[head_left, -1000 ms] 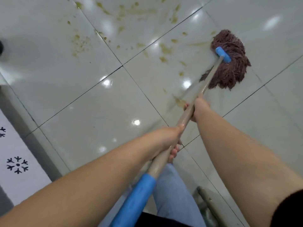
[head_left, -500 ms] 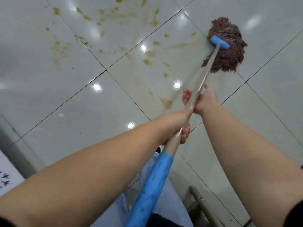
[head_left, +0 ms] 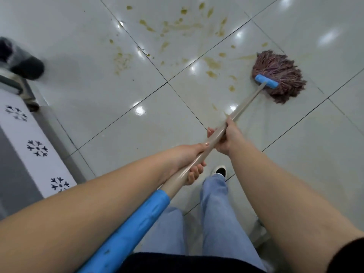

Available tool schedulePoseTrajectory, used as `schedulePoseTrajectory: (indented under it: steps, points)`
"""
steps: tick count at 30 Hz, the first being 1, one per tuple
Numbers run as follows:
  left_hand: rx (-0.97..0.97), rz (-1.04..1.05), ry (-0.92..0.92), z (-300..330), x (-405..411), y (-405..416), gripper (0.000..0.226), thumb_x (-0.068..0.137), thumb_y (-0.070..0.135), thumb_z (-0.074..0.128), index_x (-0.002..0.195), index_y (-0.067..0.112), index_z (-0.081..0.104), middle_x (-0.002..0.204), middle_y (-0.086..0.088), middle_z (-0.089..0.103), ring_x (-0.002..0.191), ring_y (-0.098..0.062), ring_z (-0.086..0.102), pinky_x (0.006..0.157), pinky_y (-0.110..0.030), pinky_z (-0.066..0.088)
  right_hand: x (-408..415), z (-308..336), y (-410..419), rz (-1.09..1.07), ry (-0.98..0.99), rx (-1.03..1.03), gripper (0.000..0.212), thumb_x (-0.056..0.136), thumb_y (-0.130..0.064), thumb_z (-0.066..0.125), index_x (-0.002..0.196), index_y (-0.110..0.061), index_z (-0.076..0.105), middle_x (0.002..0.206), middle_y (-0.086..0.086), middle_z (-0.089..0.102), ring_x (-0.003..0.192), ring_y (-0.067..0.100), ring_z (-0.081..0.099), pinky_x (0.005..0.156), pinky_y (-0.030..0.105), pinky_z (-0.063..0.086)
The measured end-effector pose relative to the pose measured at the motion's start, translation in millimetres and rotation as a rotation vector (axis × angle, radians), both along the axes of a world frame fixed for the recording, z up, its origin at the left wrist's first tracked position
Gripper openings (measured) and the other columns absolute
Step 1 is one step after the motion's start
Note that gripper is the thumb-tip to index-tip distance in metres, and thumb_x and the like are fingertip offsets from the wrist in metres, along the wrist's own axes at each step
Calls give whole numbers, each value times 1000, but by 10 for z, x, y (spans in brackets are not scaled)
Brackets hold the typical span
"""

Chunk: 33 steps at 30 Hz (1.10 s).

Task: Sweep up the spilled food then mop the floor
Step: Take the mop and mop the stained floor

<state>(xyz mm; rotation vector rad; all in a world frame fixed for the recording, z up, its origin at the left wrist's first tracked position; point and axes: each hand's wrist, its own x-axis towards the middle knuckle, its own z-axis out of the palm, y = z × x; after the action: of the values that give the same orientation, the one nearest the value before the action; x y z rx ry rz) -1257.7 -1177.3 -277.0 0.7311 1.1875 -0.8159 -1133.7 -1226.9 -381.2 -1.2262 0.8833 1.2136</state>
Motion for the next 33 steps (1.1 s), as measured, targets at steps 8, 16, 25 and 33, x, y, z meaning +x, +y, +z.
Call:
schedulePoseTrajectory:
  steps: [8,16,25,33]
  points:
    - [-45,78,-55,576,829,-191,63,93,53,41,47,9,45,33,3,38,21,-4,34,24,-9,28,585,563,-221,-197,1,121,44,100,-35,37,77,2,41,68,16,54,57,22,51,34,19,48]
    - [-78,122,-41,1141,1808,-443,64,93,49,44,47,5,46,35,0,39,21,-7,37,23,-12,29,1470,979,-541,-180,7,209,36,100,-33,40,82,-2,43,75,15,55,62,21,54,36,21,49]
    - [125,11,-396,1665,2633,99,53,94,51,34,67,8,52,53,-5,57,40,-14,54,41,-17,48,2323,1644,-172,147,-444,59,41,95,-51,36,111,-16,51,94,9,51,66,19,53,54,25,48]
    - [780,-64,-753,2091,3871,567,38,101,34,27,80,13,51,90,-14,60,77,-27,62,68,-31,52,3112,2771,176,316,-1063,259,67,93,-59,13,134,-21,50,132,-6,46,122,8,40,106,33,27]
